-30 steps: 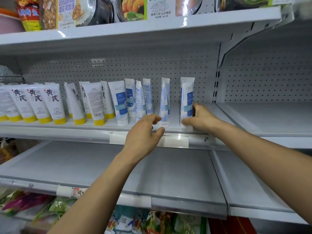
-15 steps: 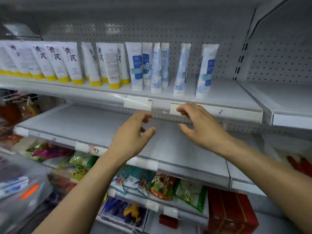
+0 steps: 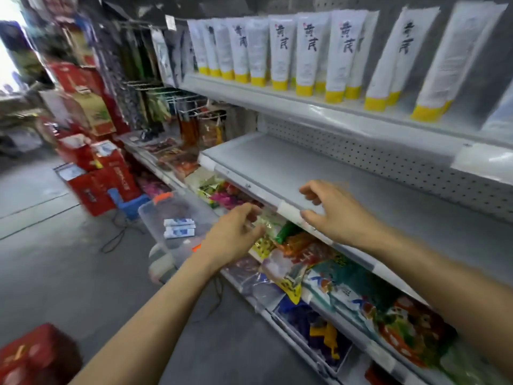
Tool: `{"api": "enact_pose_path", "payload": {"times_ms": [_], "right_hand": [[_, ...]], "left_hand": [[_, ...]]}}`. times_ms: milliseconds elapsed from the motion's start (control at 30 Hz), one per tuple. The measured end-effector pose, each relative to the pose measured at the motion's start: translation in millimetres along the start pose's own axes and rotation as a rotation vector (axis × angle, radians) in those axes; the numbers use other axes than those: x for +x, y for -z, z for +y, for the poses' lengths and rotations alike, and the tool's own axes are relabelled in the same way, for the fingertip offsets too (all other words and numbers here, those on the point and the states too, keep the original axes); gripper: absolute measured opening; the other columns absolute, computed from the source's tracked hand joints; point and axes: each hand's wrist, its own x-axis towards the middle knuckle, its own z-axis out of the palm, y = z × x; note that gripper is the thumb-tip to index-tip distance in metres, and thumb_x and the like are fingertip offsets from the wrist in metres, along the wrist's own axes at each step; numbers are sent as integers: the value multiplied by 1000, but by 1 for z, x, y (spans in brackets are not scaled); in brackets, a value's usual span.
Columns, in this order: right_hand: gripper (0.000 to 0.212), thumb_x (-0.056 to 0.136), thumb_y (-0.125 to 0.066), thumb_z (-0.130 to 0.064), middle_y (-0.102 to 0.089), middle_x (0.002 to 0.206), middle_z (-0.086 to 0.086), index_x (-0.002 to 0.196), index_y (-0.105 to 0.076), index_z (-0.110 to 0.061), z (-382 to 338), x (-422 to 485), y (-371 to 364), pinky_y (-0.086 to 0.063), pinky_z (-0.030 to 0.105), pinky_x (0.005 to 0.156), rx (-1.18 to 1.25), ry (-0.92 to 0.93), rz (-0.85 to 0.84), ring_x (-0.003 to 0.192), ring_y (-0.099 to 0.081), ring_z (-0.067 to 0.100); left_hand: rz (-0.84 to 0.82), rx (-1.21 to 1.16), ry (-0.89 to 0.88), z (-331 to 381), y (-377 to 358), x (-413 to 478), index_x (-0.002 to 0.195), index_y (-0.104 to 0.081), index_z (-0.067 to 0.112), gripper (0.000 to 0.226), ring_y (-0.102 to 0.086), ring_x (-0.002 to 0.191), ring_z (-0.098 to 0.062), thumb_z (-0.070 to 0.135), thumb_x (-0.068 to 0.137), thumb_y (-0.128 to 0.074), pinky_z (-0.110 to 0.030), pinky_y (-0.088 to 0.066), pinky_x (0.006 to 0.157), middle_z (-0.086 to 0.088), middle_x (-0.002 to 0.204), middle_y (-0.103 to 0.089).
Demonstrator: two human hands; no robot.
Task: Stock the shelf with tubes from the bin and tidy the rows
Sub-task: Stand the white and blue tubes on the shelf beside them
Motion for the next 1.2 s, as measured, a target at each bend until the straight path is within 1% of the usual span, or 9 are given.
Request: {"api": "enact_pose_path", "payload": {"times_ms": [167,400,633,833,900,1000,1033,1100,1200], "right_hand": [[42,88,-60,-30,-58,122,2,127,-52,-16,-57,108,-97,-47,36,93,108,19,-154,108,-56,18],[38,84,-66,-24,-61,106,-1,120,-58,-14,-107,235,-225,-50,36,91,317,-110,-336,101,-61,18],[33,85,-67,-19,-63,108,9,114,-61,-4,-108,340,-335,-47,34,88,383,-249,-484,101,-60,23],[25,83,-68,-20,-69,107,11,103,-67,-5,-84,425,-431,-46,30,82,361,-407,-615,93,-61,20],[24,83,-66,-16,-68,100,16,100,-66,2,-71,450,-471,-43,29,72,368,-475,-671,82,-55,15],[14,85,-63,-18,-56,80,5,84,-62,-5,-53,478,-525,-36,25,61,286,-567,-730,73,-51,16],[10,86,-62,-19,-56,86,6,89,-63,-9,-48,483,-541,-37,24,64,279,-612,-737,80,-56,20],[28,86,-63,-16,-62,108,12,110,-63,-3,-30,487,-577,-43,28,74,258,-721,-759,103,-62,28],[37,86,-61,-12,-62,122,20,119,-60,3,-10,483,-625,-46,31,77,212,-855,-794,106,-63,30]], "left_hand": [[24,-12,170,-125,53,32,129,-54,15,39,-58,109,-15,30,94,-58,-22,-41,85,1,124,-61],[-35,-38,423,-282,93,75,121,-57,18,32,-60,93,-17,32,92,-60,-27,-45,82,3,114,-64],[-166,-62,537,-387,71,140,123,-58,18,35,-61,106,-23,31,91,-61,-28,-44,90,-2,117,-64],[-208,-109,644,-478,44,225,124,-56,20,33,-61,101,-21,32,93,-59,-31,-47,92,-1,115,-66],[-232,-98,670,-512,30,257,121,-57,19,30,-61,101,-24,30,93,-58,-34,-48,92,-3,116,-67],[-281,-69,690,-562,3,296,115,-60,15,24,-59,104,-31,25,93,-56,-37,-48,93,-11,119,-64],[-299,-61,700,-578,-8,306,117,-60,13,26,-59,106,-32,23,94,-54,-37,-48,94,-13,122,-63],[-336,-25,706,-609,-30,321,121,-61,12,30,-58,110,-33,20,94,-53,-36,-47,96,-13,127,-60],[-381,51,675,-651,-69,336,128,-55,10,38,-52,119,-34,18,91,-53,-37,-43,100,-15,134,-53]]}}
